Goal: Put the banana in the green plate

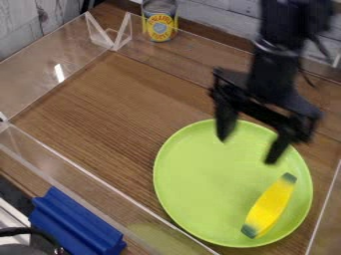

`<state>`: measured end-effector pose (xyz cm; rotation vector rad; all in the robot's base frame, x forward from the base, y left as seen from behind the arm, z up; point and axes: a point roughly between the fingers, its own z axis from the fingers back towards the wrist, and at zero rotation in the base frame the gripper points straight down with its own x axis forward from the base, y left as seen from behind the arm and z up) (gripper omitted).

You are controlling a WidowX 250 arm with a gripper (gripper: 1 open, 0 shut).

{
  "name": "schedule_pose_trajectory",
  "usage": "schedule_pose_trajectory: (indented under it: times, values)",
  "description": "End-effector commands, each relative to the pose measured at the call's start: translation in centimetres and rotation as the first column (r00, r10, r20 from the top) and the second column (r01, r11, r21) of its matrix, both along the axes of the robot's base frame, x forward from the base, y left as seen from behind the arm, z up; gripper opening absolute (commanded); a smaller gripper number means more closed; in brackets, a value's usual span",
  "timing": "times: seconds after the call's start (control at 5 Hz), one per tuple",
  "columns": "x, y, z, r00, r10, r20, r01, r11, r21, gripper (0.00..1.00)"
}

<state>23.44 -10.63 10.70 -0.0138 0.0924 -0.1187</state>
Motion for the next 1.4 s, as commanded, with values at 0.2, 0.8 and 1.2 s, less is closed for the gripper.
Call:
schedule_pose_trajectory:
  times: [0.2, 0.8, 1.2]
  values:
    - [-0.4, -3.2, -0.8, 0.998, -0.023, 0.065, 0.026, 0.999, -0.044, 1.00]
    - [-0.7, -4.1, -3.0, 0.997, -0.040, 0.062, 0.044, 0.997, -0.067, 1.00]
    - [-0.8, -4.1, -3.4, 0.996, -0.060, 0.064, 0.064, 0.995, -0.073, 1.00]
